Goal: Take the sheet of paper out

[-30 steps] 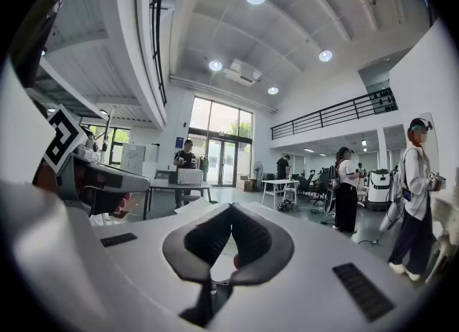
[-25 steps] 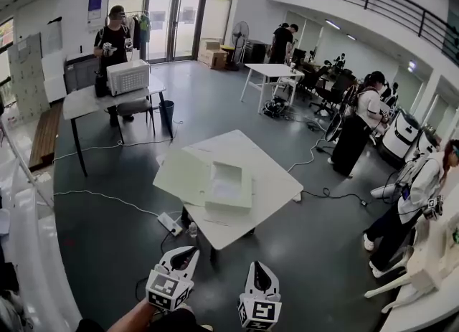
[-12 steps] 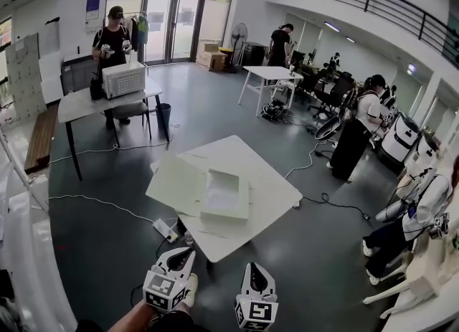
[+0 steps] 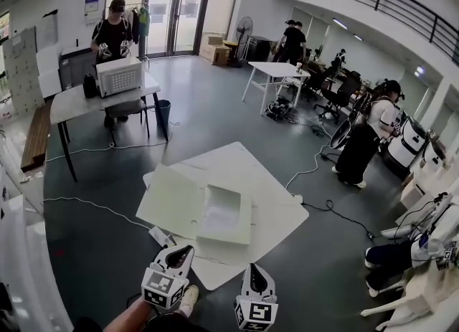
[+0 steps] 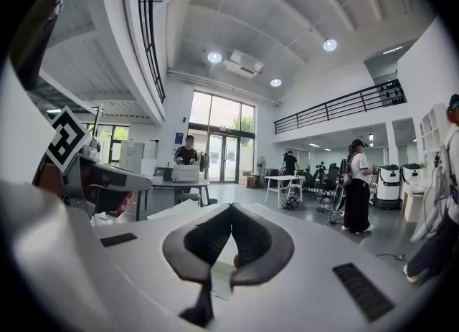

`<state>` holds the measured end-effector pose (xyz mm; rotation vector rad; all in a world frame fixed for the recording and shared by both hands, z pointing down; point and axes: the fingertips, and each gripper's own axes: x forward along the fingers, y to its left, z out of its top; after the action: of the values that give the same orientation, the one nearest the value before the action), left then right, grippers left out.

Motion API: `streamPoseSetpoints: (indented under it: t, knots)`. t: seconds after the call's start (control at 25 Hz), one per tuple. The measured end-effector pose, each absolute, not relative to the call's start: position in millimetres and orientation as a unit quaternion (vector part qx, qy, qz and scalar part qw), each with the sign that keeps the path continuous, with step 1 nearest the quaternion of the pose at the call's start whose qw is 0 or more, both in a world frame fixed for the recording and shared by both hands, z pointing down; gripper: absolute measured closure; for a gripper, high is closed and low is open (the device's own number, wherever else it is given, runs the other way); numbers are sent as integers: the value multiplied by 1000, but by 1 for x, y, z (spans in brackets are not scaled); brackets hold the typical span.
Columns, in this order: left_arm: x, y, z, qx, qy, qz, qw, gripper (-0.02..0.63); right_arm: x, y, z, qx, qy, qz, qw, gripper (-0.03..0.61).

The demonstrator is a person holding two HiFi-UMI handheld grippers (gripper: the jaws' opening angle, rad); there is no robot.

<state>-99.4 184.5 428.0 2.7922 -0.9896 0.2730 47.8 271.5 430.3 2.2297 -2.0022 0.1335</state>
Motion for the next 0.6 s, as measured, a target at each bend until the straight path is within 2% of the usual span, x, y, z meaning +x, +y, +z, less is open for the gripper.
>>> streamPoseSetpoints:
  t: [0.6]
  knots:
    - [-41, -31, 446, 931, -328, 120, 108, 585, 101, 42, 439, 731, -672, 71, 92, 561]
